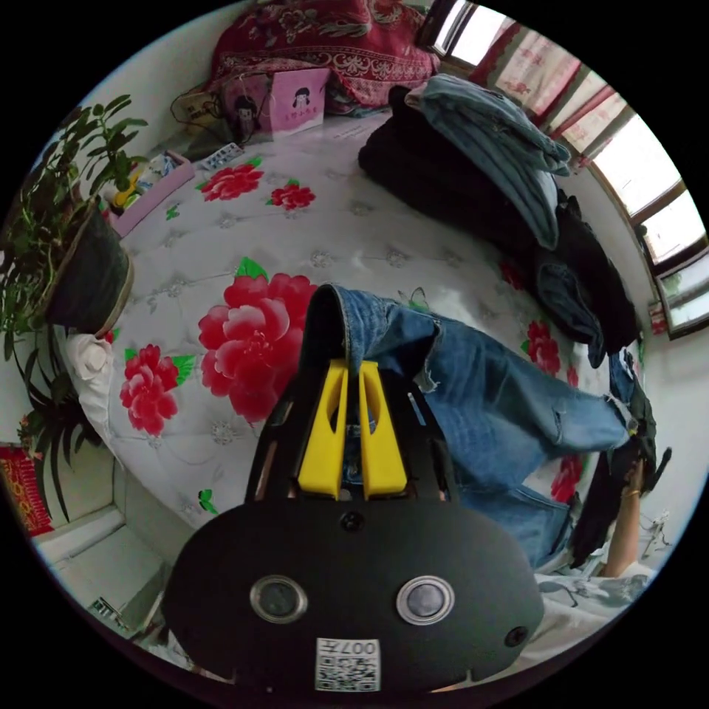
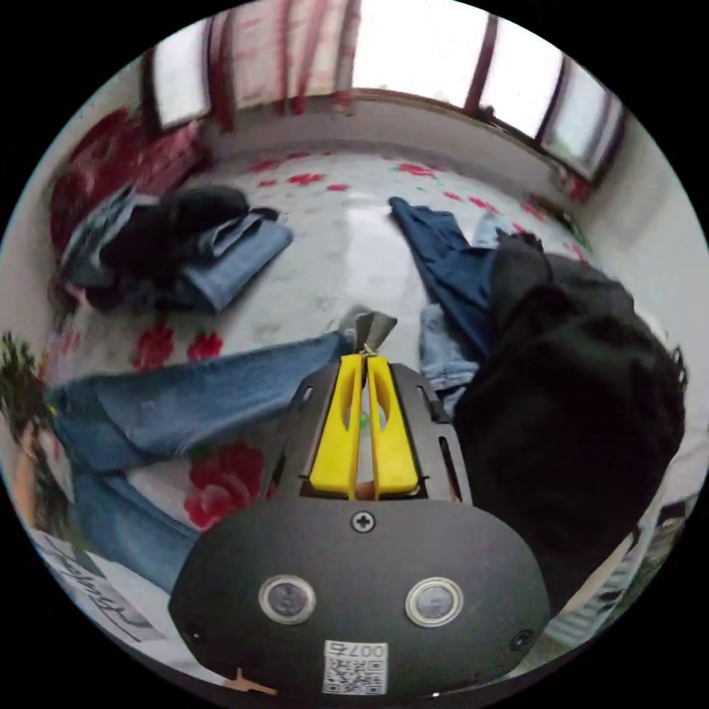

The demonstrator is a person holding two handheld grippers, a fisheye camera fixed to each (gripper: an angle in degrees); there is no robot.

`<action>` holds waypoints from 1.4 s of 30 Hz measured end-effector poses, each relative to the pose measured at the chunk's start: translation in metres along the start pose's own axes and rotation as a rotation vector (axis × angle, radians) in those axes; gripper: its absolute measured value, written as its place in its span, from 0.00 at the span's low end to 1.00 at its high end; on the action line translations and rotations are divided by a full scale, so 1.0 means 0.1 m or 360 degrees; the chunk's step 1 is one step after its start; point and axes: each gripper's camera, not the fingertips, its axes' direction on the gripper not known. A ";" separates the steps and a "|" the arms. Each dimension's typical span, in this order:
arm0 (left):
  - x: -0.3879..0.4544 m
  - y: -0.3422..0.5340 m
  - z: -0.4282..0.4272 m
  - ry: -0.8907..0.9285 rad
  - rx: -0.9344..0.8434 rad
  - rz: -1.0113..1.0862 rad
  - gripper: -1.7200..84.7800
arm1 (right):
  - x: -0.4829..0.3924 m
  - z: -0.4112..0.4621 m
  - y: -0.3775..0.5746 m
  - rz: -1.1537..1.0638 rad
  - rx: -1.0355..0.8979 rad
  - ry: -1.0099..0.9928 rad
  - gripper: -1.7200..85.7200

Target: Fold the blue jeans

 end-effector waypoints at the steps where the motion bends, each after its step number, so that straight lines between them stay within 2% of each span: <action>1: -0.03 0.01 0.06 0.0025 -0.0033 -0.0027 0.05 | 0.15 -0.01 0.02 0.0091 -0.0017 -0.0027 0.04; 3: -0.14 0.04 0.14 0.0007 -0.0126 -0.0132 0.07 | 0.47 -0.06 0.20 0.0274 -0.0056 0.0136 0.06; 5: -0.31 0.17 0.07 -0.0021 -0.0158 -0.0248 0.08 | 0.53 -0.16 0.36 0.0281 -0.0059 0.0187 0.07; 9: -0.57 0.58 -0.32 0.0026 -0.0017 -0.0285 0.08 | 0.35 -0.45 0.90 0.0111 -0.0027 -0.0064 0.09; 13: -0.91 1.46 -0.65 0.0170 0.0126 -0.0342 0.08 | 0.16 -0.59 1.56 0.0008 -0.0082 -0.0154 0.10; 20: -1.60 3.10 -0.74 0.0258 0.0177 -0.0612 0.12 | 0.39 -0.92 2.71 0.0084 -0.0206 -0.0234 0.12; 23: -1.86 3.41 -0.70 0.0300 0.0121 -0.0692 0.14 | 0.65 -1.10 2.90 0.0140 -0.0207 -0.0212 0.13; 30: -2.08 3.62 -0.48 0.0565 0.0076 -0.0768 0.17 | 0.97 -1.15 3.09 0.0203 -0.0308 -0.0189 0.15; 33: -2.10 3.58 -0.42 0.0600 0.0092 -0.0758 0.15 | 0.98 -1.11 3.09 0.0143 -0.0353 -0.0192 0.15; 37: -2.14 3.42 -0.30 0.0546 -0.0032 -0.0730 0.09 | 0.98 -1.08 2.95 0.0063 -0.0363 -0.0205 0.13; 40: -2.22 3.38 -0.35 0.0627 -0.0032 -0.0709 0.05 | 1.20 -0.99 2.84 0.0221 -0.0499 -0.0351 0.09; 42: -2.29 3.42 -0.51 0.0739 0.0056 -0.0674 0.04 | 1.50 -1.32 2.86 0.0401 -0.0271 -0.0480 0.05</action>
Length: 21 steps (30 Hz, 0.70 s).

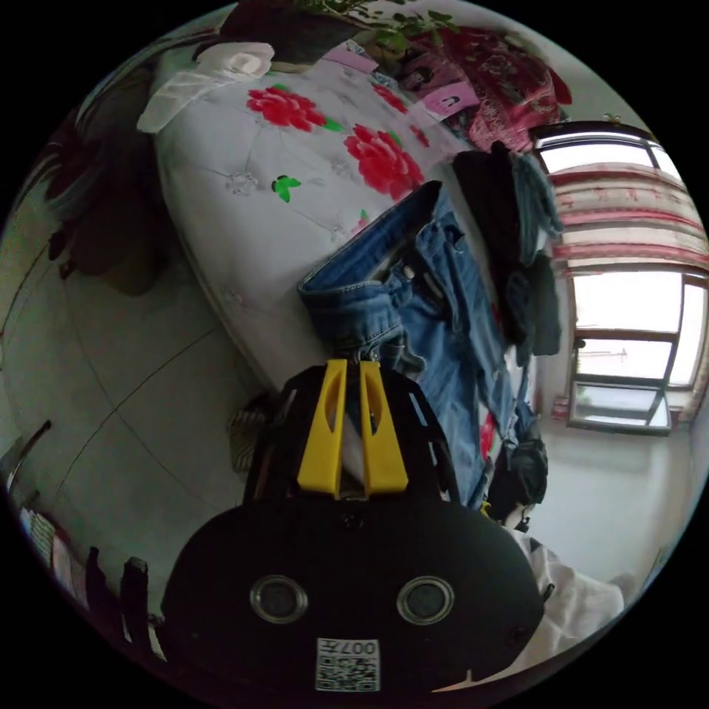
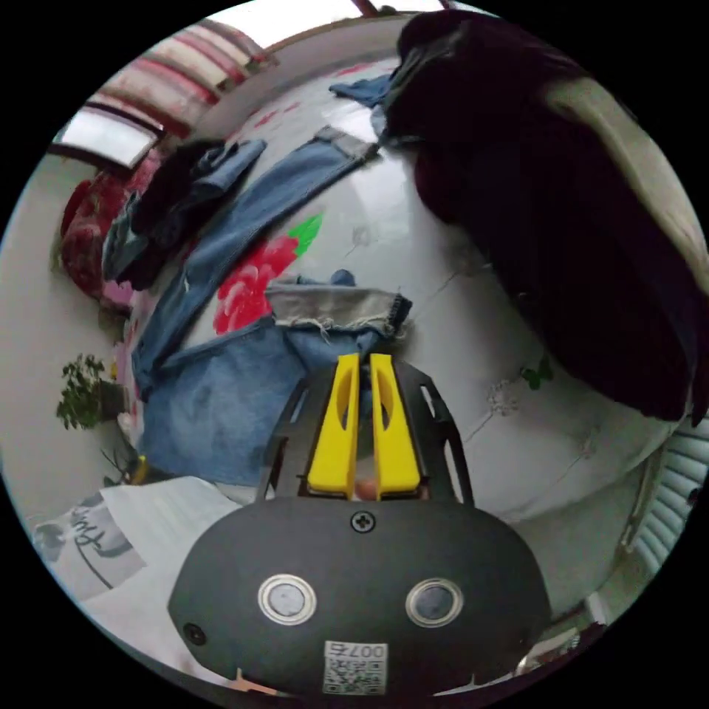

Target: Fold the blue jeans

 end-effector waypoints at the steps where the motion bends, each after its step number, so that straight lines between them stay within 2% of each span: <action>1: 0.00 0.03 -0.15 0.0119 0.0062 0.0033 0.04 | 0.05 -0.14 0.03 0.0011 0.0083 -0.0090 0.04; 3: -0.02 0.09 -0.40 0.0297 0.0153 0.0057 0.03 | 0.27 -0.68 0.21 0.0085 0.0419 -0.0451 0.03; 5: -0.05 0.17 -0.69 0.0475 0.0287 0.0120 0.02 | 0.44 -0.95 0.34 0.0133 0.0568 -0.0625 0.03; 9: -0.12 0.16 -0.92 0.0719 0.0381 0.0093 0.02 | 0.73 -1.11 0.47 0.0276 0.0549 -0.0851 0.02; 14: 0.15 0.05 -1.01 0.0590 0.0368 0.0213 0.02 | 0.65 -1.25 0.48 0.0290 0.0666 -0.0985 0.02; 21: 0.37 -0.18 -0.87 0.0526 0.0386 0.0153 0.02 | 0.43 -1.42 0.21 0.0303 0.0826 -0.1026 0.02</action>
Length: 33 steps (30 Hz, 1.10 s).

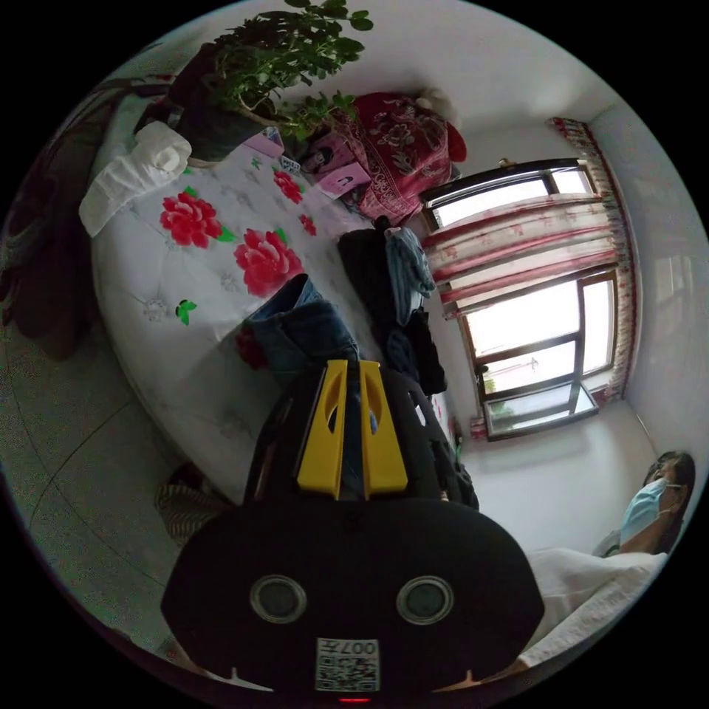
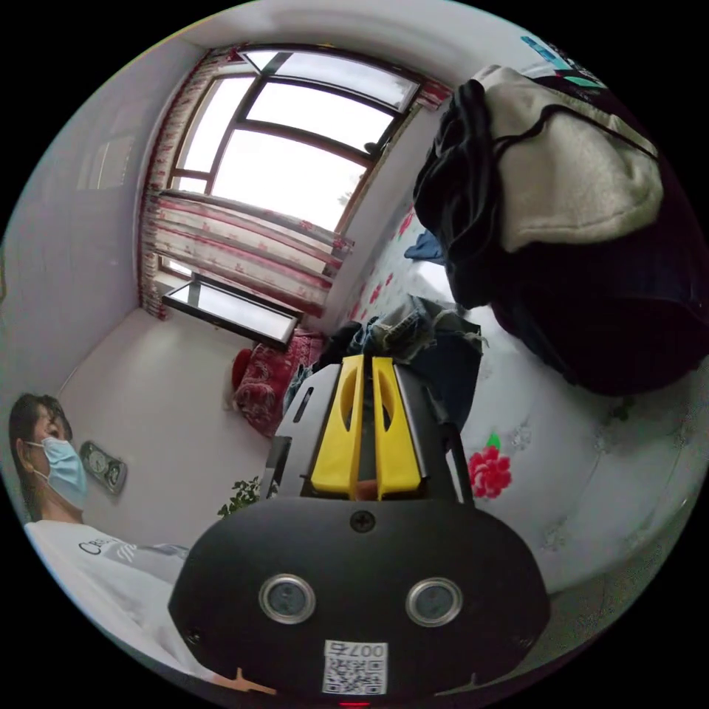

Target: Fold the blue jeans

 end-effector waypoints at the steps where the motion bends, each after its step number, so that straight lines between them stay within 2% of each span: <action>1: 0.03 -0.08 0.09 0.0012 0.0003 -0.0007 0.03 | -0.02 0.03 -0.03 0.0007 0.0010 0.0003 0.02; 7: 0.37 -0.86 1.02 -0.0076 -0.0083 0.0049 0.03 | -0.42 0.80 -0.54 -0.0115 0.0022 0.0216 0.02; 11: 0.56 -1.43 2.06 -0.0161 -0.0115 0.0009 0.06 | -0.67 1.85 -1.08 -0.0300 -0.0001 0.0369 0.02; 14: 0.52 -1.66 2.75 -0.0288 -0.0079 -0.0127 0.07 | -0.64 2.77 -1.45 -0.0411 -0.0135 0.0550 0.02; 17: 0.57 -1.75 3.39 -0.0444 -0.0272 -0.0129 0.09 | -0.34 3.51 -1.56 -0.0331 -0.0362 0.0832 0.03; 23: 0.91 -1.43 3.64 -0.0658 -0.0303 0.0336 0.10 | 0.36 3.90 -1.30 -0.0262 -0.0550 0.0897 0.04; 26: 0.92 -1.11 3.55 -0.0798 -0.0295 0.0422 0.09 | 0.65 3.84 -1.32 -0.0221 -0.0540 0.0979 0.04; 29: 0.88 -0.84 3.54 -0.0933 -0.0305 0.0455 0.09 | 0.87 3.83 -1.44 -0.0135 -0.0519 0.0932 0.04; 33: 0.74 -0.75 3.71 -0.1046 -0.0390 0.0406 0.08 | 1.06 4.13 -1.57 -0.0110 -0.0633 0.0898 0.04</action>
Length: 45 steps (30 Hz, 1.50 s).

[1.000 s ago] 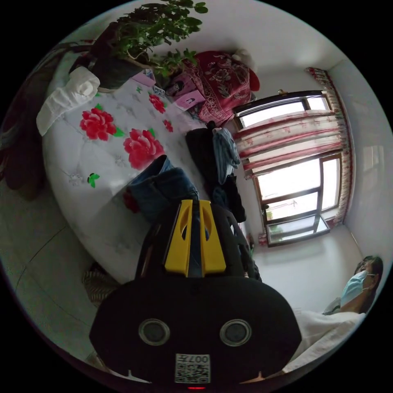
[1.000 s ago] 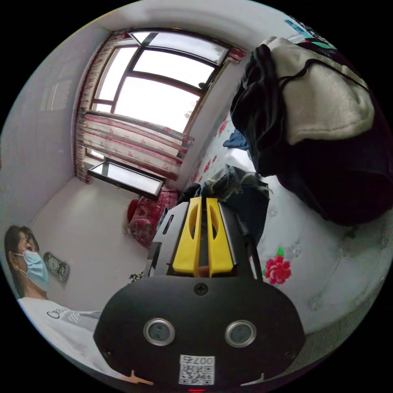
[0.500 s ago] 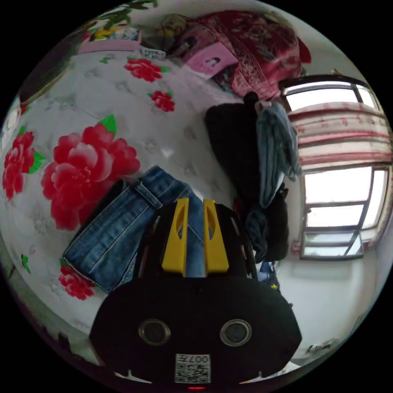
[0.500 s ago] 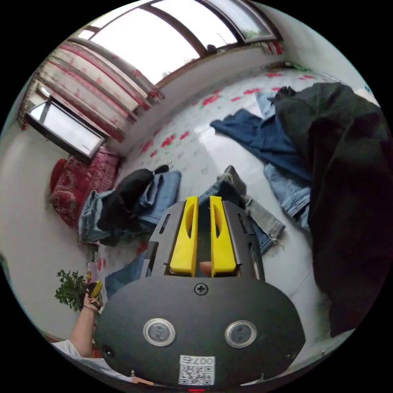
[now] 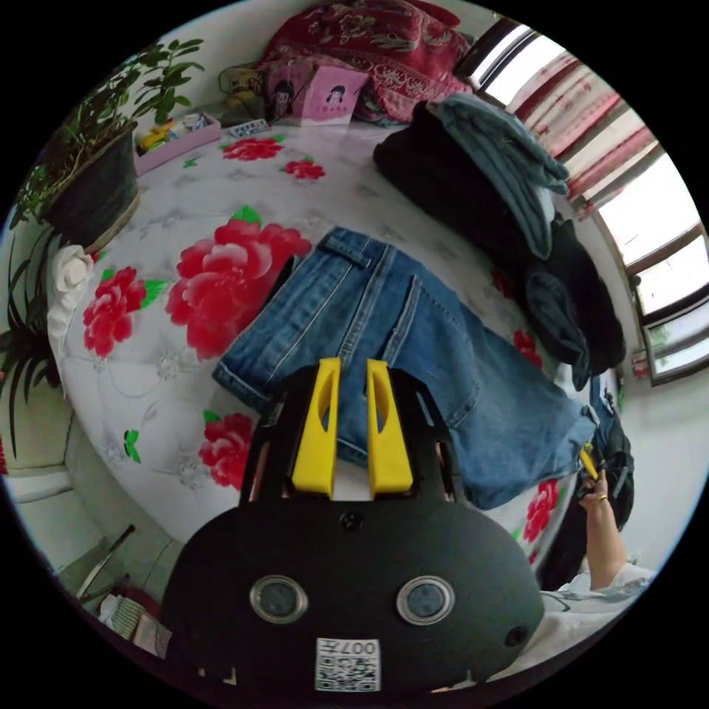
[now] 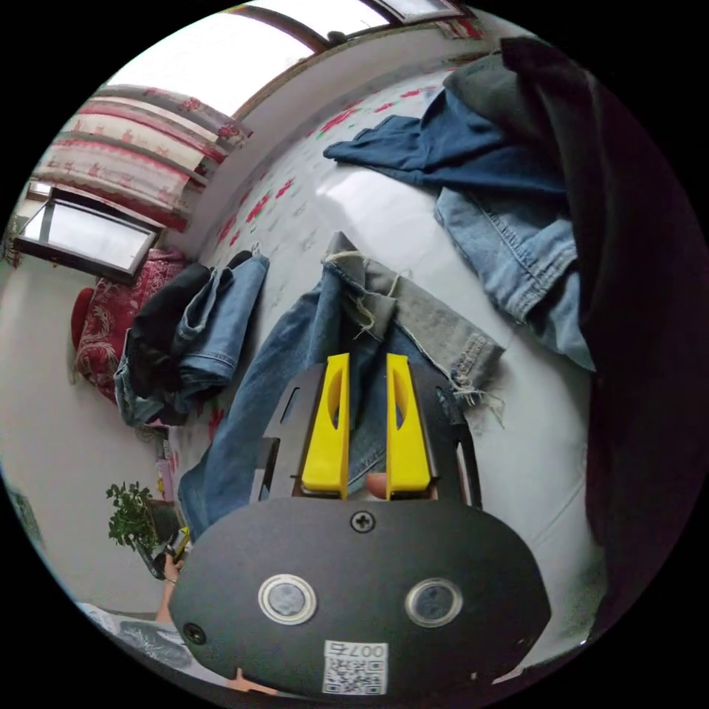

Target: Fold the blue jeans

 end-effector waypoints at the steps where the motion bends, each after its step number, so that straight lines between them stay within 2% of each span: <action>1: 0.01 -0.01 0.08 -0.0055 -0.0009 0.0006 0.05 | -0.01 0.05 -0.03 -0.0003 -0.0016 0.0011 0.04; 5: 0.05 -0.13 0.30 -0.0138 -0.0053 -0.0033 0.01 | -0.09 0.16 -0.14 -0.0065 -0.0022 0.0116 0.03; 10: 0.14 -0.23 0.42 -0.0203 -0.0085 0.0005 0.01 | -0.08 -0.58 0.03 -0.0207 0.0420 -0.0039 0.02; 13: 0.17 -0.27 0.48 -0.0227 -0.0072 0.0052 0.01 | 0.15 -0.53 0.09 -0.0151 0.0314 0.0065 0.03; 16: 0.10 -0.31 0.48 -0.0194 -0.0083 -0.0057 0.01 | 0.62 -0.34 0.12 0.0189 0.0177 0.0008 0.05; 18: 0.03 -0.29 0.41 -0.0137 -0.0062 -0.0117 0.01 | 0.85 -0.36 0.26 0.0384 0.0262 -0.0199 0.07; 20: -0.09 -0.18 0.26 0.0016 0.0009 -0.0192 0.03 | 0.91 -0.35 0.40 0.0455 0.0311 -0.0278 0.08; 26: -0.66 0.29 0.04 0.0251 0.0152 -0.0511 0.10 | 0.86 -0.16 0.60 0.0511 0.0391 -0.0443 0.10; 30: -1.02 0.42 0.09 0.0387 0.0179 -0.0710 0.13 | 0.80 0.11 0.40 0.0726 0.0334 -0.0637 0.07; 32: -1.19 0.42 0.16 0.0517 0.0214 -0.0795 0.15 | 0.64 0.17 0.29 0.0718 0.0266 -0.0699 0.05; 34: -1.25 0.37 0.21 0.0553 0.0222 -0.0792 0.17 | 0.26 0.10 0.20 0.0491 0.0256 -0.0648 0.04; 36: -1.27 0.30 0.29 0.0552 0.0207 -0.0769 0.17 | -0.55 -0.10 0.25 -0.0080 0.0267 -0.0511 0.03; 37: -1.28 0.24 0.35 0.0564 0.0198 -0.0760 0.17 | -0.78 -0.15 0.32 -0.0239 0.0271 -0.0475 0.03; 39: -1.29 0.16 0.45 0.0566 0.0173 -0.0766 0.18 | -1.72 -0.25 0.84 -0.0923 0.0263 -0.0322 0.03; 41: -1.31 0.10 0.53 0.0526 0.0175 -0.0800 0.16 | -2.29 -0.16 1.39 -0.1379 0.0219 -0.0218 0.03; 42: -1.31 0.09 0.54 0.0524 0.0185 -0.0806 0.15 | -2.59 -0.01 1.76 -0.1606 0.0147 -0.0179 0.03; 43: -1.32 0.07 0.58 0.0520 0.0195 -0.0825 0.13 | -2.71 0.09 1.93 -0.1688 0.0096 -0.0171 0.03; 45: -1.32 0.06 0.62 0.0573 0.0213 -0.0829 0.10 | -3.04 0.67 2.51 -0.1914 -0.0267 -0.0128 0.04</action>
